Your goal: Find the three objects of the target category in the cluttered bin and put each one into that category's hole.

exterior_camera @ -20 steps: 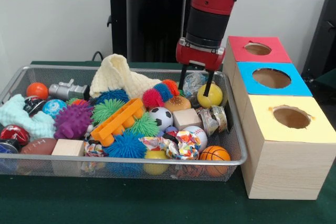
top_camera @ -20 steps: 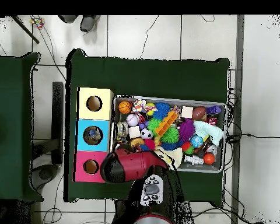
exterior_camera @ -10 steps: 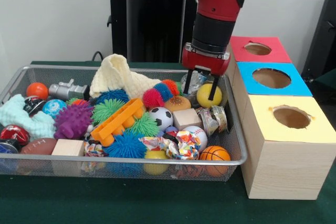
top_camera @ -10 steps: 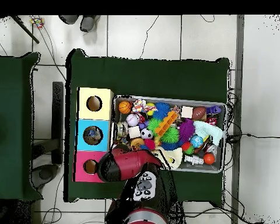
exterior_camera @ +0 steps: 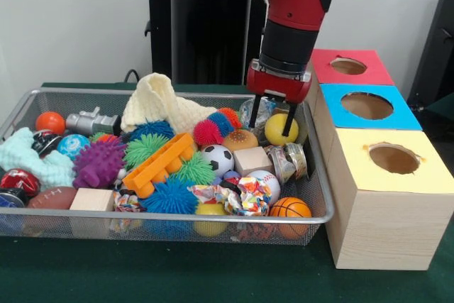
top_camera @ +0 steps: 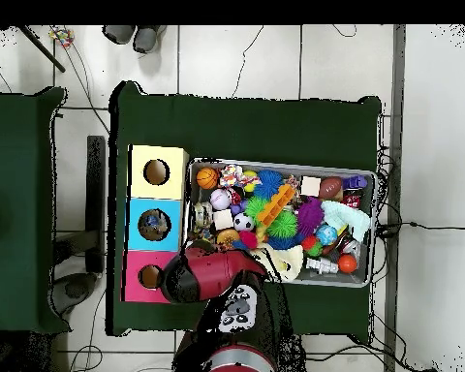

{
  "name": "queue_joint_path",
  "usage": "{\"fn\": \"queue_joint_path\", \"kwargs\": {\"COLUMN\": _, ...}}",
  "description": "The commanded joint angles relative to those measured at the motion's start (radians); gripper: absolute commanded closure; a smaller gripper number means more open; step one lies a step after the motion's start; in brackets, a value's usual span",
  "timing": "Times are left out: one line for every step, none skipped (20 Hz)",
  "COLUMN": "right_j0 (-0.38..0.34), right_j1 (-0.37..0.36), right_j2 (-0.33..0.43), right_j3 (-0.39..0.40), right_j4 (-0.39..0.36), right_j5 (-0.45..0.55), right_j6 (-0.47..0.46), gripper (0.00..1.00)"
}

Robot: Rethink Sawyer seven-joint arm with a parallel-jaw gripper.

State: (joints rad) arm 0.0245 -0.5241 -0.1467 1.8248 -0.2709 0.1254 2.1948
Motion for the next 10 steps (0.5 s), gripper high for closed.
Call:
{"fn": "queue_joint_path", "kwargs": {"right_j0": -0.005, "right_j1": 0.047, "right_j2": 0.010, "right_j3": 0.031, "right_j4": 0.004, "right_j5": -0.079, "right_j6": 0.131, "gripper": 0.00}}
{"fn": "queue_joint_path", "kwargs": {"right_j0": -0.005, "right_j1": 0.050, "right_j2": 0.007, "right_j3": 0.035, "right_j4": 0.003, "right_j5": -0.085, "right_j6": 0.133, "gripper": 0.00}}
{"fn": "queue_joint_path", "kwargs": {"right_j0": -0.006, "right_j1": 0.056, "right_j2": 0.006, "right_j3": 0.038, "right_j4": 0.002, "right_j5": -0.093, "right_j6": 0.134, "gripper": 0.00}}
{"fn": "queue_joint_path", "kwargs": {"right_j0": -0.007, "right_j1": 0.063, "right_j2": 0.004, "right_j3": 0.040, "right_j4": 0.000, "right_j5": -0.102, "right_j6": 0.135, "gripper": 0.00}}
{"fn": "queue_joint_path", "kwargs": {"right_j0": -0.007, "right_j1": 0.072, "right_j2": 0.002, "right_j3": 0.039, "right_j4": -0.001, "right_j5": -0.110, "right_j6": 0.135, "gripper": 0.00}}
{"fn": "queue_joint_path", "kwargs": {"right_j0": -0.004, "right_j1": 0.077, "right_j2": -0.002, "right_j3": 0.049, "right_j4": -0.002, "right_j5": -0.125, "right_j6": 0.140, "gripper": 0.00}}
{"fn": "queue_joint_path", "kwargs": {"right_j0": -0.006, "right_j1": 0.084, "right_j2": -0.003, "right_j3": 0.051, "right_j4": -0.004, "right_j5": -0.133, "right_j6": 0.140, "gripper": 0.00}}
{"fn": "queue_joint_path", "kwargs": {"right_j0": -0.012, "right_j1": 0.091, "right_j2": -0.002, "right_j3": 0.044, "right_j4": -0.005, "right_j5": -0.138, "right_j6": 0.135, "gripper": 0.00}}
{"fn": "queue_joint_path", "kwargs": {"right_j0": -0.015, "right_j1": 0.097, "right_j2": -0.004, "right_j3": 0.042, "right_j4": -0.006, "right_j5": -0.145, "right_j6": 0.132, "gripper": 0.00}}
{"fn": "queue_joint_path", "kwargs": {"right_j0": -0.017, "right_j1": 0.100, "right_j2": -0.004, "right_j3": 0.036, "right_j4": -0.006, "right_j5": -0.142, "right_j6": 0.126, "gripper": 0.00}}
